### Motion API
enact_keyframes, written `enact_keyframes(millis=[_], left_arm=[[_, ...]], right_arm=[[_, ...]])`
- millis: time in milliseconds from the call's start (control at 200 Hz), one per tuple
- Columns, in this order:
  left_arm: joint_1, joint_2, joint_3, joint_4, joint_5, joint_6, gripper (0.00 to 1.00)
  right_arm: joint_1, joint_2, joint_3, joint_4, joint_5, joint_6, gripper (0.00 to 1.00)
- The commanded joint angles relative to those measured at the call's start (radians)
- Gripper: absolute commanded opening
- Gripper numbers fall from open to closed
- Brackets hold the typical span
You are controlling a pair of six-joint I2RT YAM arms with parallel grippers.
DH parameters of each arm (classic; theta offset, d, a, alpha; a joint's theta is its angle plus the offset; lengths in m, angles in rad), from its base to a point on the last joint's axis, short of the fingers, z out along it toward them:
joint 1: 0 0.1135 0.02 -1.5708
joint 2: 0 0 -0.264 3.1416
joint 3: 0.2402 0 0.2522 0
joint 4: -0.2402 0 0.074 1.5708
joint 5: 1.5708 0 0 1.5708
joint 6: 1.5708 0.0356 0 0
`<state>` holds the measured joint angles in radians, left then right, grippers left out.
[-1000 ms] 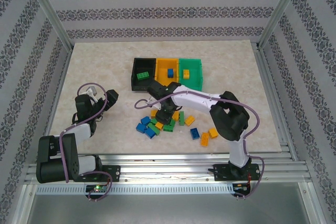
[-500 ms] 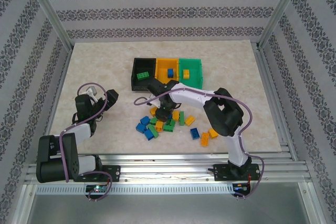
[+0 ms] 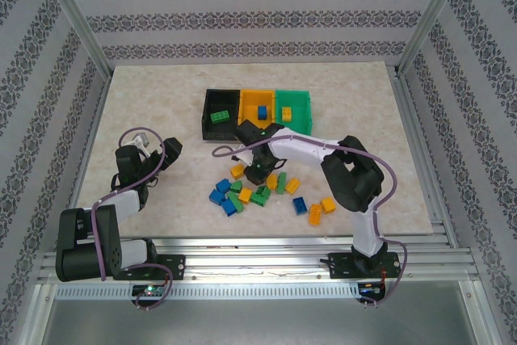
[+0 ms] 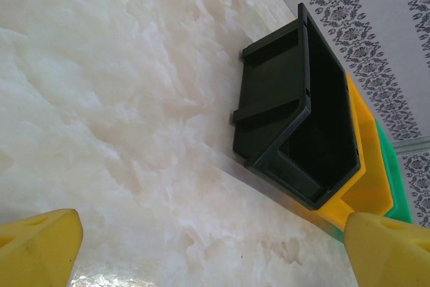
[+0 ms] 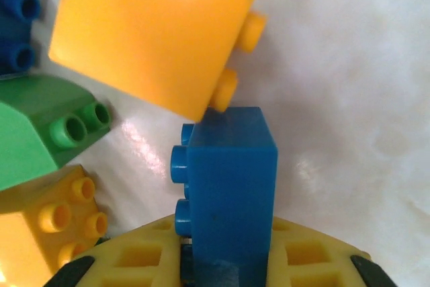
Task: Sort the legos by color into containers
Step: Pick up the lego from the center of the table, then place the lego in the container.
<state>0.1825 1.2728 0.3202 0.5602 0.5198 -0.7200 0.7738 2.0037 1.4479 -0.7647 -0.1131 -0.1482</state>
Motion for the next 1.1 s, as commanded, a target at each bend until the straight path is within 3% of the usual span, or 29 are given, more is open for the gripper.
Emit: enact_keyframes(millis=[0, 160, 490, 849, 969, 1044, 1094], left_arm=[[-0.013, 0.005, 0.02, 0.027, 0.008, -0.006, 1.0], [-0.014, -0.012, 0.019, 0.017, 0.0, 0.003, 1.0], [-0.016, -0.011, 0.022, 0.014, 0.005, 0.003, 1.0], [-0.02, -0.011, 0.023, 0.01, 0.005, 0.003, 1.0], [-0.028, -0.002, 0.029, -0.002, -0.012, 0.02, 1.0], [-0.037, 0.01, 0.044, -0.028, -0.024, 0.04, 1.0], [-0.042, 0.017, 0.049, -0.03, -0.023, 0.043, 1.0]], right_arm=[[-0.017, -0.057, 0.007, 0.072, -0.03, 0.052, 0.16], [-0.046, -0.1, 0.051, 0.152, -0.009, 0.124, 0.11], [-0.186, -0.16, 0.087, 0.378, -0.001, 0.318, 0.11], [-0.269, 0.013, 0.289, 0.337, -0.037, 0.429, 0.12], [-0.283, 0.069, 0.358, 0.32, -0.066, 0.448, 0.21], [-0.282, 0.105, 0.407, 0.295, -0.058, 0.45, 0.43], [-0.28, 0.119, 0.426, 0.283, -0.048, 0.456, 0.5]])
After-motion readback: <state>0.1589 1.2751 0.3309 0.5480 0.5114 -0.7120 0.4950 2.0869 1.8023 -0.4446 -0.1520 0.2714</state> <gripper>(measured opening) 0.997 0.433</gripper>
